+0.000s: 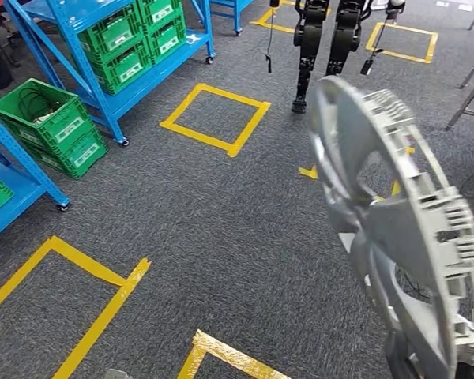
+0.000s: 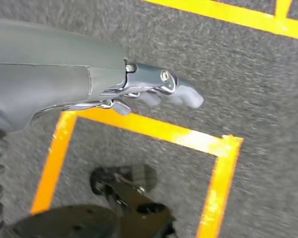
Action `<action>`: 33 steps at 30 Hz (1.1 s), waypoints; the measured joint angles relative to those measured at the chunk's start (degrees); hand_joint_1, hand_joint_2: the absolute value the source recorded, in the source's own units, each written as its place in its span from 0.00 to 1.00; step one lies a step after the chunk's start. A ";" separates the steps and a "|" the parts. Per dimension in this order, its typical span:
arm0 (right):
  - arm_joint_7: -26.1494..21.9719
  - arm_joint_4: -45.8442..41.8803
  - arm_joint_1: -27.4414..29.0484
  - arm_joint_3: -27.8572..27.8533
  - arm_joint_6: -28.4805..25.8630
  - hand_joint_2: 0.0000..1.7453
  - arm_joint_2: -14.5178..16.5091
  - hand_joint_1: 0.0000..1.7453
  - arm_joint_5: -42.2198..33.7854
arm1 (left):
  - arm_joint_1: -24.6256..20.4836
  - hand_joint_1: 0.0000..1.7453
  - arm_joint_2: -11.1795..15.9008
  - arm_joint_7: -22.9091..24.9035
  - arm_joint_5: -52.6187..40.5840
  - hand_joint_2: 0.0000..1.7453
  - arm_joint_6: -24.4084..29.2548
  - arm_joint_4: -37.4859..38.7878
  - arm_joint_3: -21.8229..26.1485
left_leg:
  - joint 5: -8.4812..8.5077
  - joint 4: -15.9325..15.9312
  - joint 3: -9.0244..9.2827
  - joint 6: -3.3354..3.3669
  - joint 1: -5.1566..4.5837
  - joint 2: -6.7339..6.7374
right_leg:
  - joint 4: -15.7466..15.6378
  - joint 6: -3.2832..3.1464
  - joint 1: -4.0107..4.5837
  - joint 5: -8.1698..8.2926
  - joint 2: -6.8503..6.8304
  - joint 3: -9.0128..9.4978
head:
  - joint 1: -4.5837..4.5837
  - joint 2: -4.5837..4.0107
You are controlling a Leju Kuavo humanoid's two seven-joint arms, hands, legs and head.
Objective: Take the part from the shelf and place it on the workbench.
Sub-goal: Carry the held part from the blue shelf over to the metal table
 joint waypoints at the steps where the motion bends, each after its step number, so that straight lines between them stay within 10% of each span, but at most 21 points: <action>1: -0.01 -0.52 0.21 0.14 -1.46 1.00 0.00 1.00 0.17 | 0.03 0.00 -0.02 0.03 -0.17 1.00 -0.01 0.00 -0.18 | 0.10 -0.48 0.10 0.00 0.04 0.66 | -0.02 0.38 -0.15 0.19 0.66 -0.44 | -0.02 0.00; 4: -0.04 -1.76 0.69 0.94 -5.07 1.00 -0.02 1.00 0.69 | 0.12 0.00 0.06 0.17 -0.56 1.00 -0.20 0.00 -0.41 | 0.94 -1.77 0.45 0.49 0.36 3.27 | 3.30 1.18 -0.05 -1.91 -2.43 -2.66 | 0.26 0.00; 8: -0.07 -2.32 1.18 2.17 -7.56 1.00 -0.19 1.00 1.62 | 0.72 0.00 0.21 0.51 -1.03 1.00 -0.24 0.00 -0.50 | 0.98 -1.90 0.50 0.53 0.33 7.12 | 15.32 2.33 -0.62 -7.36 -6.74 -7.94 | 0.45 0.00; 12: -0.07 -2.43 1.84 3.19 -9.15 1.00 -0.62 1.00 2.12 | 0.81 0.00 0.30 0.80 -1.35 1.00 -0.23 0.00 -0.75 | 0.34 -1.60 0.88 -0.44 0.43 9.87 | 4.33 3.00 -1.30 -2.33 -9.60 -0.99 | 0.49 0.00; 14: -0.07 -2.53 1.96 3.68 -9.73 1.00 -0.79 1.00 2.25 | 0.84 0.00 0.41 0.95 -1.50 1.00 -0.23 0.00 -0.78 | -0.05 -1.24 1.14 -1.19 0.22 10.66 | 0.21 2.36 -1.10 -1.69 -10.90 1.51 | 0.32 0.00; 18: -0.03 -2.62 2.54 4.27 -11.09 1.00 -0.88 1.00 2.56 | 0.85 0.00 0.45 1.79 -1.90 1.00 -0.21 0.00 -1.00 | -1.19 -0.28 1.20 -2.22 0.53 10.43 | 0.10 0.56 -0.82 -1.60 -8.94 1.18 | 0.03 0.00; 22: 0.02 -2.74 2.61 4.81 -12.54 1.00 -0.93 1.00 3.24 | 1.52 0.00 0.39 2.69 -2.18 1.00 -0.14 0.01 -1.12 | -8.25 12.85 -4.60 -2.06 0.59 5.88 | 0.03 -0.62 -0.43 -1.19 -6.35 0.80 | -0.21 0.00; 24: 0.01 -2.79 2.65 4.97 -13.22 1.00 -0.99 1.00 3.57 | 1.90 0.00 0.38 2.57 -2.32 1.00 0.07 0.01 -1.14 | -8.08 15.99 -6.38 -1.43 0.33 5.60 | 0.04 -0.88 -0.02 -1.07 -4.66 0.74 | -0.22 0.00; 28: -0.06 -3.41 2.12 6.63 -15.84 1.00 -2.33 1.00 3.65 | 1.38 0.00 0.68 0.75 -2.84 1.00 1.42 0.01 -1.33 | -0.45 3.40 -1.55 0.44 -0.51 1.26 | 0.15 -0.86 0.22 -0.89 -1.67 0.79 | -0.17 0.00; 30: -0.07 -3.75 1.62 7.45 -16.39 1.00 -3.14 1.00 3.26 | 0.99 0.00 0.86 0.60 -3.08 1.00 1.87 0.01 -1.52 | 0.14 0.30 -0.42 0.71 -0.66 -0.74 | 0.25 -0.39 -0.03 -0.60 -0.36 0.25 | -0.20 0.00; 33: -0.07 -4.31 1.51 8.28 -16.69 1.00 -4.03 1.00 3.04 | 0.58 0.00 0.97 0.46 -3.16 1.00 2.28 0.00 -1.75 | 0.76 -1.19 -0.01 0.83 -0.62 1.31 | 0.74 0.51 -0.26 -0.57 -0.36 -0.94 | -0.14 0.00</action>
